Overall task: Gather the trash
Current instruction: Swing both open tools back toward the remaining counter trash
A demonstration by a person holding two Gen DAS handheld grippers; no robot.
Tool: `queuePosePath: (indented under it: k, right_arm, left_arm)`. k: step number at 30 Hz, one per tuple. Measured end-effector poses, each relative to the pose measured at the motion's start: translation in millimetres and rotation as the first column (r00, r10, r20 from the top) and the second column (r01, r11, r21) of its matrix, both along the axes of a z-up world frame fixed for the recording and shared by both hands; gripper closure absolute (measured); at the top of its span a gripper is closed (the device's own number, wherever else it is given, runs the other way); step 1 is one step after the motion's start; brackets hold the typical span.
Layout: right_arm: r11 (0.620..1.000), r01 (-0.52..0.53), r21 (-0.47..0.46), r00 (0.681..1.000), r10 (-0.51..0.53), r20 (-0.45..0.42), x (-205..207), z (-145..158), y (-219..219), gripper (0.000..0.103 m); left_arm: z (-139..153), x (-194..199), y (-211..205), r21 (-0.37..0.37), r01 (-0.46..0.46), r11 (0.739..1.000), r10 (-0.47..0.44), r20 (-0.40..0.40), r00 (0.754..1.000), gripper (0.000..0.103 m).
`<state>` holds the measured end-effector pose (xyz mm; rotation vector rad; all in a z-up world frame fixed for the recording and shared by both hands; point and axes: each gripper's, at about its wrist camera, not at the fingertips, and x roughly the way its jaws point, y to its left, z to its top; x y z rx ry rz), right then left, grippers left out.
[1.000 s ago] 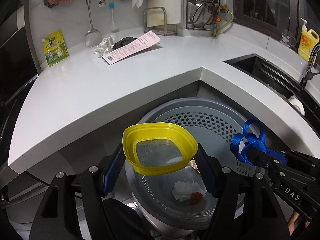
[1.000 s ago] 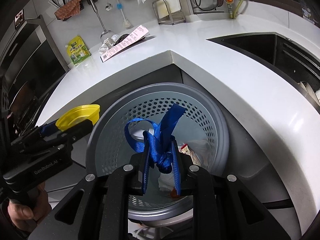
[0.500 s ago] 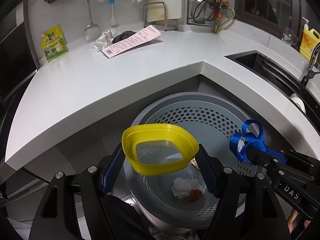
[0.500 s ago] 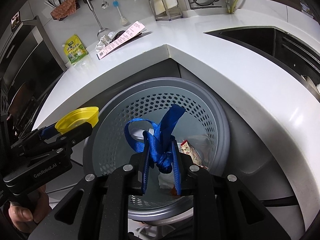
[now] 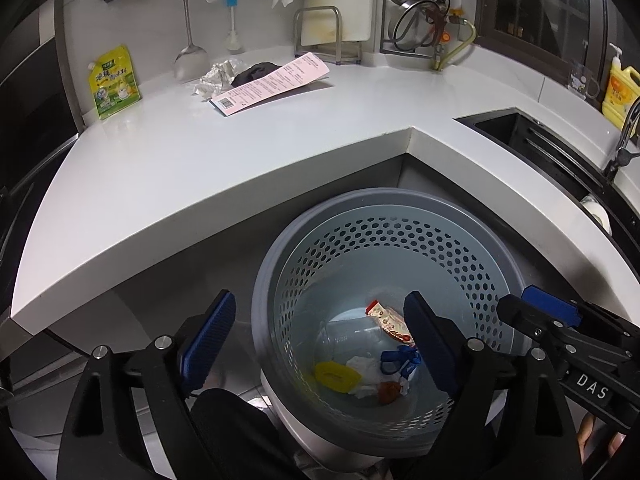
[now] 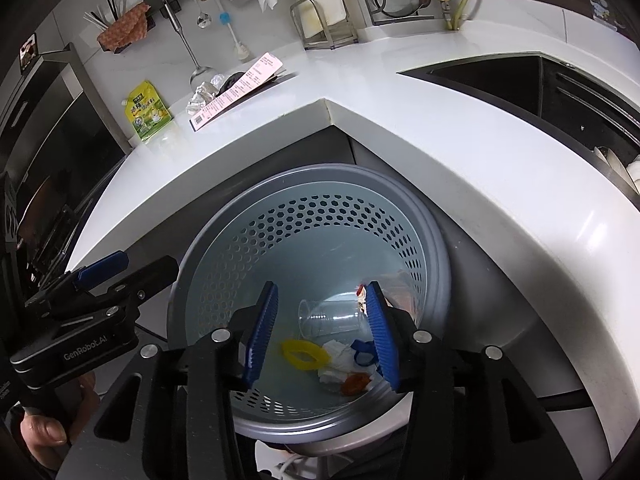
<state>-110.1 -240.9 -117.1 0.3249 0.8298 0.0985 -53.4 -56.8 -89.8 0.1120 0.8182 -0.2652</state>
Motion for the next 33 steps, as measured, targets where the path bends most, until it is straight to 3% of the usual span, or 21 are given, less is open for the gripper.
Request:
queuePosePath:
  k: [7,23,33]
  right_arm:
    - [1.000,0.004,0.009,1.000,-0.004,0.004,4,0,2,0.054]
    - [1.000,0.007,0.004,0.999,-0.007,0.034,21,15,7,0.045]
    - [0.999,0.031,-0.017,0.993,-0.029,0.111,34,48,12,0.040]
  left_arm:
    - [-1,6,7,-0.015,-0.005,1.000,0.005,-0.013,1.000,0.019]
    - [18,19,24,-0.067,-0.023,0.998,0.025,0.035,0.999,0.016]
    - [59,31,43,-0.138,0.006,0.990,0.010,0.113,0.994,0.013]
